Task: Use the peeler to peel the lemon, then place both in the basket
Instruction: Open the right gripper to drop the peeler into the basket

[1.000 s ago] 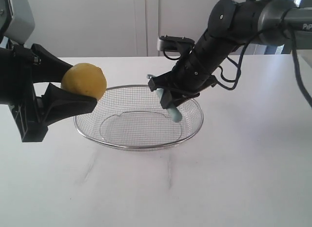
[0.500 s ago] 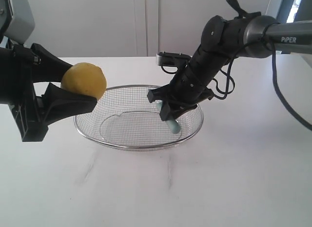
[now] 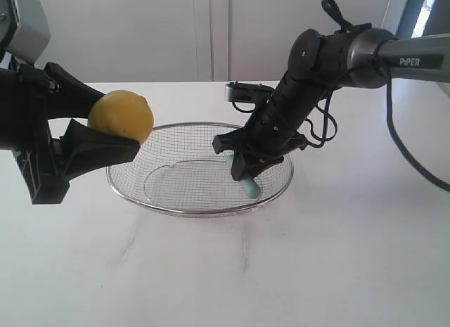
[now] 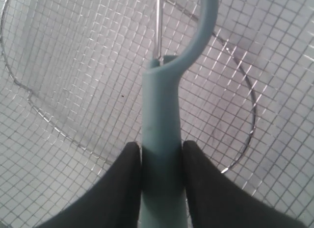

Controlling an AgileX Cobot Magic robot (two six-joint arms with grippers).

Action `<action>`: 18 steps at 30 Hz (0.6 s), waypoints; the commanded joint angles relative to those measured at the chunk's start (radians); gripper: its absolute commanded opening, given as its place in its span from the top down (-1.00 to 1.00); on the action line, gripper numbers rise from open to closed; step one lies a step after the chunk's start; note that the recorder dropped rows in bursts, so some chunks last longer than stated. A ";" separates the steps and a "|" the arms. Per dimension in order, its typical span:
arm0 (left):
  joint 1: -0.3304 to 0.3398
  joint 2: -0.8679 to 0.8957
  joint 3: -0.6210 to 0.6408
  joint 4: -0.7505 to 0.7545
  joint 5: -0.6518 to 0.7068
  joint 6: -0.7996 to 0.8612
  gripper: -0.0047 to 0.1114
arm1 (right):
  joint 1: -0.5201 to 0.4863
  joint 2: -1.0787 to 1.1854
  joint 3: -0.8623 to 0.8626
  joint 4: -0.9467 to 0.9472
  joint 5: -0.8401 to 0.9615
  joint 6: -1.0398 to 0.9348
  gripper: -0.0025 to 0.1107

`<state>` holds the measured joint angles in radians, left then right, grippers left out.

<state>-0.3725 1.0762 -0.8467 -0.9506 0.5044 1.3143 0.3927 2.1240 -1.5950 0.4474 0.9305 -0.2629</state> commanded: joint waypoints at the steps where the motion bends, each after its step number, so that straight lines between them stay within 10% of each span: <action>1: 0.004 -0.005 0.001 -0.034 0.001 -0.005 0.92 | -0.005 0.005 -0.009 0.029 -0.010 -0.008 0.96; 18: 0.004 -0.005 0.001 -0.034 0.001 -0.005 0.92 | -0.005 0.037 -0.009 0.026 -0.006 0.036 0.72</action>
<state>-0.3725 1.0762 -0.8467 -0.9506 0.5044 1.3143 0.3927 2.1631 -1.5950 0.4700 0.9231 -0.2374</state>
